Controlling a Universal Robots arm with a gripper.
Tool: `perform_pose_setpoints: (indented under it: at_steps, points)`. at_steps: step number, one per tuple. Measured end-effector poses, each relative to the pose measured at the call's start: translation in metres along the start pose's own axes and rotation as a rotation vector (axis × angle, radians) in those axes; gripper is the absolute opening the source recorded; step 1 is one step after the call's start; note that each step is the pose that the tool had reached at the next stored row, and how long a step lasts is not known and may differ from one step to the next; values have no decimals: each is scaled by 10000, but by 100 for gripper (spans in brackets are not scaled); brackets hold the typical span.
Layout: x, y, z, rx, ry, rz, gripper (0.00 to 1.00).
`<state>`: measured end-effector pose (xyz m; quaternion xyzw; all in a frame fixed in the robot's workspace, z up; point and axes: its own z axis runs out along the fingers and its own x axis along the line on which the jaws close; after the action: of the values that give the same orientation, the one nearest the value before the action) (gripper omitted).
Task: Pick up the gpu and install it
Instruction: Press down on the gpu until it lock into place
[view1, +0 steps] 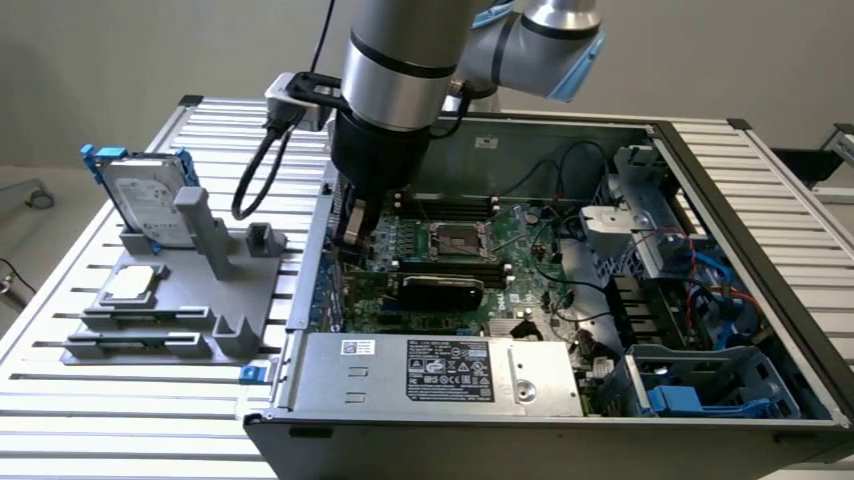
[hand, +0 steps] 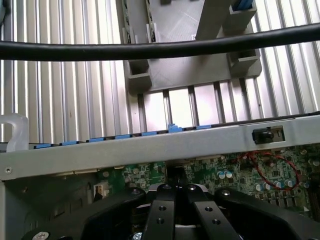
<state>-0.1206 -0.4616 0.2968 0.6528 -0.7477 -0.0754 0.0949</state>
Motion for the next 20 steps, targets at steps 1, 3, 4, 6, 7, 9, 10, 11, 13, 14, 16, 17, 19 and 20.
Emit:
perform_pose_setpoints:
  at_steps: [1,3,4,6,7,9,10,11,13,14,16,17,19,20]
  points:
    - [4,0,0,-1,-5,40,11]
    - [4,-1,1,2,17,98,11]
    - [5,0,0,6,55,122,11]
    - [5,-1,0,19,151,151,11]
    - [5,-1,0,25,192,162,11]
    - [5,-2,3,32,245,176,11]
    - [5,-2,6,32,251,178,11]
    - [5,-3,10,32,252,179,11]
    - [4,-3,12,32,252,189,11]
    - [4,-4,14,31,249,195,11]
    - [4,-4,16,31,244,212,11]
    - [4,-4,16,31,240,224,11]
    - [3,-5,16,28,228,266,11]
    - [3,-4,16,26,222,295,11]
